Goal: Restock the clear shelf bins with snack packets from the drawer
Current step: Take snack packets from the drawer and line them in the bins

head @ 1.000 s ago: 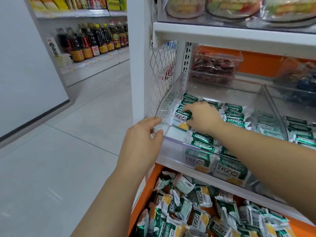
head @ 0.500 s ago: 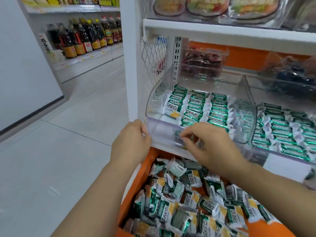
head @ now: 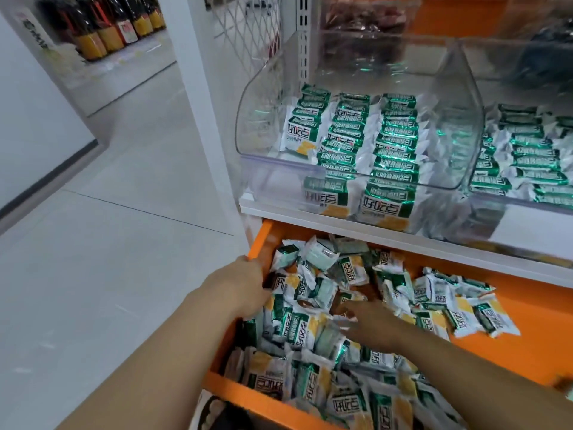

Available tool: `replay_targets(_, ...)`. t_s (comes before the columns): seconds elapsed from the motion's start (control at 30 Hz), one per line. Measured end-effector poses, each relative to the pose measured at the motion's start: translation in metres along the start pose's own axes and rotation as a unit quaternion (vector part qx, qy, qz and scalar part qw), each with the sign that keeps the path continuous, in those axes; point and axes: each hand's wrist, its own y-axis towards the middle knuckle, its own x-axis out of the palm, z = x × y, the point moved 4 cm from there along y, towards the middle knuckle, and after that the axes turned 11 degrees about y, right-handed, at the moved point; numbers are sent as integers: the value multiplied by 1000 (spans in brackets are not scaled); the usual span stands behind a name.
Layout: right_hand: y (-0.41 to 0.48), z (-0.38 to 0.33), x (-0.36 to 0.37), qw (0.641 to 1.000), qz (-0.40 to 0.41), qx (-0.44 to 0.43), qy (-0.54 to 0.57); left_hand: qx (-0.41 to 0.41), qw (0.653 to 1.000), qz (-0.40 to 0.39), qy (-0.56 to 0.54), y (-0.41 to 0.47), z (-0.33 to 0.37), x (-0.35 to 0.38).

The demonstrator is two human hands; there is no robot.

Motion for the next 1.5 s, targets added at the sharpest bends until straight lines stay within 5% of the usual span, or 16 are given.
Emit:
replay_targets(0.2, 18, 15, 33, 984, -103, -50, -138, 2, 1000, 6, 22, 1, 4, 2)
replay_targets(0.57, 26, 28, -11, 994, 52, -83, -45, -2, 1000, 4, 18, 1, 4, -1)
replay_targets(0.73, 38, 14, -16, 992, -13, -97, -74, -9, 1000, 2, 21, 2, 3, 0)
replay_targets(1.03, 46, -43, 29, 916, -93, -244, -304, 1, 1000, 2, 22, 3, 3, -3)
replay_targets(1.27, 27, -24, 14, 939, -60, -213, -261, 4, 999, -3, 33, 4, 1, -6)
replay_targets(1.5, -16, -24, -33, 967, 84, -204, -126, 51, 996, 65, 17, -12, 15, -31)
